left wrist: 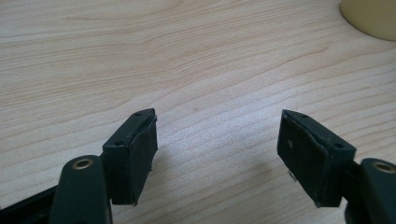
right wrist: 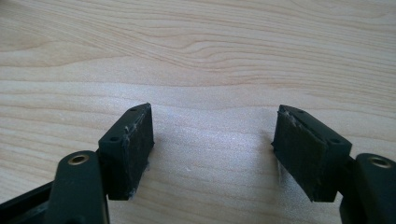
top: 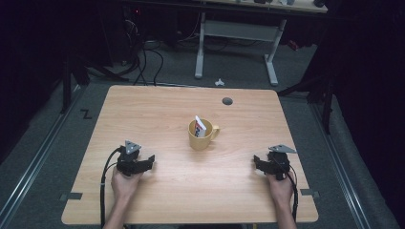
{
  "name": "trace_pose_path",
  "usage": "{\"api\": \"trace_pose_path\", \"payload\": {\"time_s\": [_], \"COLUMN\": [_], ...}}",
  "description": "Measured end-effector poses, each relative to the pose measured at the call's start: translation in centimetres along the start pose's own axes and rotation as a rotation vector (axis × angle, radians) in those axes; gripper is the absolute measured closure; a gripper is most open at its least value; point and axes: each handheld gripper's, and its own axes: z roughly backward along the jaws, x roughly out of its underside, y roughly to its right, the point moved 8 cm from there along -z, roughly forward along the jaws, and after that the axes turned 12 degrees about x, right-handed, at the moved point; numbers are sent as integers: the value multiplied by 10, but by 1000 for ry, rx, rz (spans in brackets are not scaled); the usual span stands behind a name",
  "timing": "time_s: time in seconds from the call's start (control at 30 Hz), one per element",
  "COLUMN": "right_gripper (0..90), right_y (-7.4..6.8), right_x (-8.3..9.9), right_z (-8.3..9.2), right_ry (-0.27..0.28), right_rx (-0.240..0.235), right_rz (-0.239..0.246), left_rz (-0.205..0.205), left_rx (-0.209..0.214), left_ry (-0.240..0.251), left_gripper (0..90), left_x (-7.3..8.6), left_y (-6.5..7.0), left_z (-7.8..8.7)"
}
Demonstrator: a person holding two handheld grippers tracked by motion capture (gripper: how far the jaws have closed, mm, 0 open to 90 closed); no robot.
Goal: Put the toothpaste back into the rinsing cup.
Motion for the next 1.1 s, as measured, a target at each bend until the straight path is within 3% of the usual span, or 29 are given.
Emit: {"api": "trace_pose_path", "payload": {"time_s": [0.6, 0.77, 1.1], "right_gripper": [290, 290, 290], "right_y": [0, 0, 0], "right_x": [0, 0, 0], "right_z": [0, 0, 0], "right_ry": [0, 0, 0], "right_rx": [0, 0, 0], "right_rz": [0, 0, 0], "left_rz": [6, -17, -16], "left_rx": [-22, -45, -41], "left_ry": [-1, -17, -25], "left_gripper": [291, 279, 235], "left_x": [1, 2, 3], "left_y": [-4, -4, -3], "left_z": [-7, -8, -8]}}
